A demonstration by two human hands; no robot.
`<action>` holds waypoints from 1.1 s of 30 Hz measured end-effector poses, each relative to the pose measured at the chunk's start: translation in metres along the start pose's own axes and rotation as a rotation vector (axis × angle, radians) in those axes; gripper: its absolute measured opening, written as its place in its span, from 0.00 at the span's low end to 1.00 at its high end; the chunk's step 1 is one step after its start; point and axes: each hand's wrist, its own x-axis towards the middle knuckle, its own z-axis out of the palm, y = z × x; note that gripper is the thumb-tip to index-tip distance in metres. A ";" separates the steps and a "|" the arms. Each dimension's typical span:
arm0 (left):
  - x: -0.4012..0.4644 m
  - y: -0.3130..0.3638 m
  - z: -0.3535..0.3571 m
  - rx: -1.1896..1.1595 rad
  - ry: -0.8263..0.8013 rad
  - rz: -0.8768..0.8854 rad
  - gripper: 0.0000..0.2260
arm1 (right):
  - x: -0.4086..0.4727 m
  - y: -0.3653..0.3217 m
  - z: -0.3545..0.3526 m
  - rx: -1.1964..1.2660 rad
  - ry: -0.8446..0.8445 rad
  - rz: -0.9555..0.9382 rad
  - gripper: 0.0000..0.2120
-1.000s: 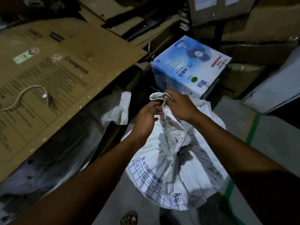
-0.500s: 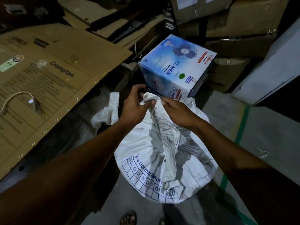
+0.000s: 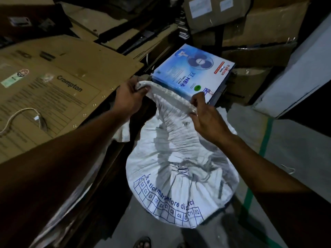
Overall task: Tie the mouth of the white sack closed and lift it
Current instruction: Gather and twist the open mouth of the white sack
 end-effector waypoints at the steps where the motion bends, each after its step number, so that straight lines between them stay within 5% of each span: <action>1: 0.002 0.009 -0.003 0.009 -0.013 0.031 0.04 | 0.004 -0.002 -0.006 0.011 0.028 -0.028 0.16; 6: 0.020 0.036 -0.007 0.134 -0.004 0.156 0.00 | 0.016 -0.006 -0.027 -0.090 0.099 -0.199 0.10; 17: 0.019 0.051 -0.025 0.487 -0.076 0.271 0.06 | 0.030 -0.014 -0.028 -0.158 0.094 0.058 0.21; 24: -0.020 0.038 -0.017 0.485 -0.216 0.215 0.07 | 0.046 -0.026 -0.022 0.042 0.030 0.247 0.18; 33: -0.054 0.014 0.028 0.348 -0.411 0.405 0.09 | 0.048 -0.048 -0.017 0.365 -0.093 0.337 0.18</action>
